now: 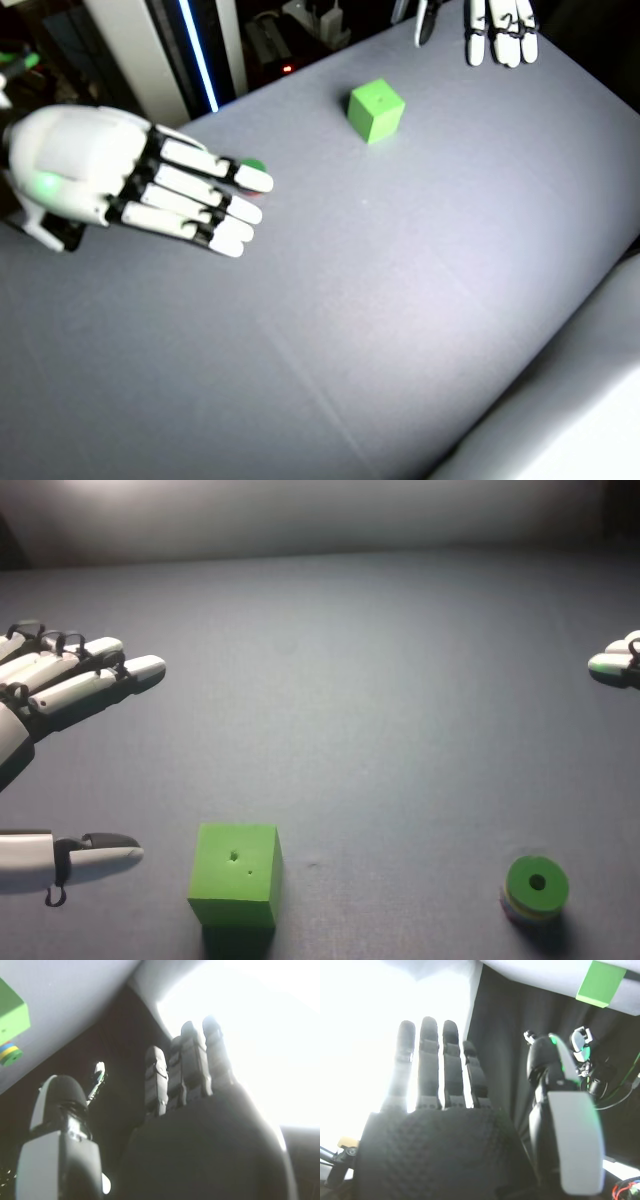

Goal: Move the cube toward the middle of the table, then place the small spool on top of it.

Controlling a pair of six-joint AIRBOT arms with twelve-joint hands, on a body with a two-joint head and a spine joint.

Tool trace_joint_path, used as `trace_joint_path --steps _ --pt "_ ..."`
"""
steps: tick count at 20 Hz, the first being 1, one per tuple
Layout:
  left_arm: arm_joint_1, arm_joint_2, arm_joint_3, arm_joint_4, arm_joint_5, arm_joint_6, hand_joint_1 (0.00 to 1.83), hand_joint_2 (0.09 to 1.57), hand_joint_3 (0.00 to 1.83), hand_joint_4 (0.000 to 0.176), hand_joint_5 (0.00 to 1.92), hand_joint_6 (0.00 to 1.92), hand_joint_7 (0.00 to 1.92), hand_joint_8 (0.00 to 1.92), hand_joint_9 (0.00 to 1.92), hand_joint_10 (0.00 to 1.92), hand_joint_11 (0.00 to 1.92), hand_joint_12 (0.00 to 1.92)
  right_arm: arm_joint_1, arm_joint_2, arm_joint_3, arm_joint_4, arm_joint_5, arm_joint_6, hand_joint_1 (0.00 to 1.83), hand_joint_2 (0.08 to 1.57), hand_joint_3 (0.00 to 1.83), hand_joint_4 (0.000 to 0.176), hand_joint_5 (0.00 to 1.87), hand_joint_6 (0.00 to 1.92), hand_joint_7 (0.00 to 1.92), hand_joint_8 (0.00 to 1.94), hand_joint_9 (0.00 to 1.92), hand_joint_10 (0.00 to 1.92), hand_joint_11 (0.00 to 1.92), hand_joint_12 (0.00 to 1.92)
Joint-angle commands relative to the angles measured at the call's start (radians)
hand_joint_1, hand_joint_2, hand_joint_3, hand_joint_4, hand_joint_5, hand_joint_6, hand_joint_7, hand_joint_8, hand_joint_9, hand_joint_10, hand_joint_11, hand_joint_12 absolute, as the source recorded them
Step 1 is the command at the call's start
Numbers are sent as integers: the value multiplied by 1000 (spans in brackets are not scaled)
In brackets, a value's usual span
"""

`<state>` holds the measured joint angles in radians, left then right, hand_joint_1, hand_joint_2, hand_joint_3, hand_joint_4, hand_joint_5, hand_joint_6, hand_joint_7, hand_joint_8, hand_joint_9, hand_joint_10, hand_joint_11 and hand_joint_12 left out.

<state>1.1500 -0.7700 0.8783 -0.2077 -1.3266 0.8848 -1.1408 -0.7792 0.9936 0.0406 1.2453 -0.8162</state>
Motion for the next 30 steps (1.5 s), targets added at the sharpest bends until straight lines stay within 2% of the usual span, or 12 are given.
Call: trace_joint_path --steps 1,3,4,8,18,22,25,26,27,28,29,30 --pt "-8 -3 3 -1 -109 -5 597 852 4 162 219 3 202 1 257 15 0 745 15 -1 4 19 113 2 506 1252 2 0 346 1 329 1 368 8 130 924" --pt "-23 -17 5 47 -67 -27 607 837 0 137 243 5 211 2 263 8 0 772 15 -1 4 19 109 2 493 1248 0 0 355 4 341 5 403 15 182 965" --pt "-34 -25 6 86 -49 -48 610 831 0 167 227 2 207 1 253 2 0 808 15 -1 4 19 109 2 500 1242 0 0 360 1 345 2 429 11 219 1013" --pt "-138 -65 15 251 97 -83 637 821 0 176 211 2 177 1 254 0 17 822 16 -1 4 19 109 2 515 1252 3 0 370 3 361 3 414 0 153 993" --pt "-269 -184 69 263 359 73 674 833 0 164 253 0 202 6 273 6 0 866 18 -2 4 18 109 2 588 1253 3 0 372 1 360 0 398 1 123 918" --pt "-272 -196 68 227 394 137 809 816 0 110 337 6 293 10 391 21 61 1045 18 -3 4 18 109 2 580 1257 1 0 376 1 374 3 421 6 162 938" --pt "-277 -207 73 219 400 146 936 867 3 121 343 1 328 4 497 28 226 1138 18 -3 4 18 109 2 537 1261 2 0 381 1 384 3 435 7 183 934" --pt "-280 -213 78 214 400 146 987 920 4 97 392 4 438 12 614 58 294 1173 18 -3 4 18 109 2 550 1260 1 0 384 2 385 3 439 7 201 938" --pt "-281 -219 83 207 402 146 1051 955 3 43 490 9 572 23 736 99 383 1154 18 -3 4 18 109 2 550 1263 2 0 383 1 384 2 436 5 192 934" --pt "-284 -226 90 199 404 145 1158 1021 11 0 702 14 831 71 875 382 569 1172 18 -3 4 18 109 2 568 1265 2 0 388 2 390 3 450 9 199 943" --pt "-286 -230 94 195 405 144 1215 1152 2 0 785 954 824 1018 812 1075 606 1504 18 -3 4 18 109 2 580 1264 0 0 393 3 397 5 462 12 211 951" --pt "-289 -233 99 190 401 140 1167 1153 1 0 880 1058 774 1322 820 1489 767 1654 18 -3 4 18 109 2 584 1263 0 0 391 2 392 2 457 8 207 950"
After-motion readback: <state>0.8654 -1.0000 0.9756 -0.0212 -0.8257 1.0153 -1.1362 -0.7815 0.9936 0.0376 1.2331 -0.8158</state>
